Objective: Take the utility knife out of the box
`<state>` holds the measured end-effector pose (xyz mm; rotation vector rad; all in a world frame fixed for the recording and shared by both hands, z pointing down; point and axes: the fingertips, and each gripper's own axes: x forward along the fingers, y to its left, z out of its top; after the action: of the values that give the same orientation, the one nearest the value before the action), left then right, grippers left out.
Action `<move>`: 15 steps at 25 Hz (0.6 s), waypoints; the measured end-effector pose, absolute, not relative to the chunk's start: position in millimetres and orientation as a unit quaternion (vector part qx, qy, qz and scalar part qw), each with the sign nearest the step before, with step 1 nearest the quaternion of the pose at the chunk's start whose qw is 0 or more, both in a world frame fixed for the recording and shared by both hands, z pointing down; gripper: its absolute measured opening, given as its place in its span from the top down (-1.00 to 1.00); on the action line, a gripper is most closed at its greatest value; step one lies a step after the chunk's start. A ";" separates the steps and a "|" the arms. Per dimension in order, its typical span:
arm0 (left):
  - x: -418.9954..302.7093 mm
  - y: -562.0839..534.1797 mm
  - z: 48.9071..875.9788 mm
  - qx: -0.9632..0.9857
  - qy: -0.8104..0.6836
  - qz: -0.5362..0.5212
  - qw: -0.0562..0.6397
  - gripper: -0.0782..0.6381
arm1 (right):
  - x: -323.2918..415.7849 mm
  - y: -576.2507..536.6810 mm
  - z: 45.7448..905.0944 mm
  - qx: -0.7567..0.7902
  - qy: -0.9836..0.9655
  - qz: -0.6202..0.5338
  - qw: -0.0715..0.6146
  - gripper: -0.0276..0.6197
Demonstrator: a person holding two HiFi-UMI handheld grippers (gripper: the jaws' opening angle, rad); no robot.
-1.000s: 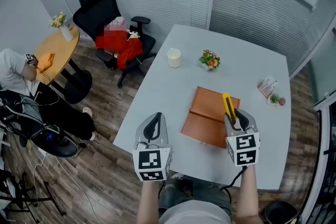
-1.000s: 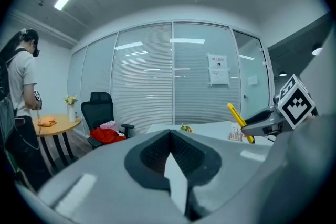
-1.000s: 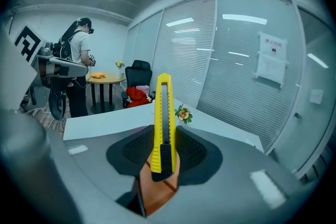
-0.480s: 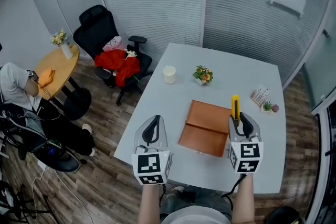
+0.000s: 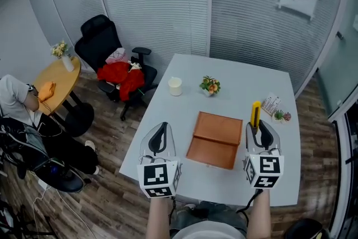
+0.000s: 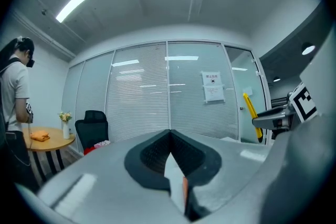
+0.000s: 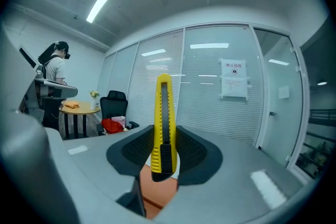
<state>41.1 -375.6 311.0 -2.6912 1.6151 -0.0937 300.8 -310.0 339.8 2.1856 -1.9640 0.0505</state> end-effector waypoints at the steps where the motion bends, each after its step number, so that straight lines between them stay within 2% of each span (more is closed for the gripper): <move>1: 43.0 -375.0 309.4 -0.858 0.513 -0.028 0.002 0.78 | 303.0 -307.4 337.3 0.742 -0.663 0.017 0.095 0.43; 15: 60.1 -369.6 294.6 -0.865 0.500 -0.014 0.024 0.78 | 311.4 -289.7 318.7 0.756 -0.651 -0.001 0.069 0.43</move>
<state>60.1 -369.6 294.6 -2.6777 1.5486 -0.0448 311.4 -289.7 318.7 2.2761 -1.9602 -0.0027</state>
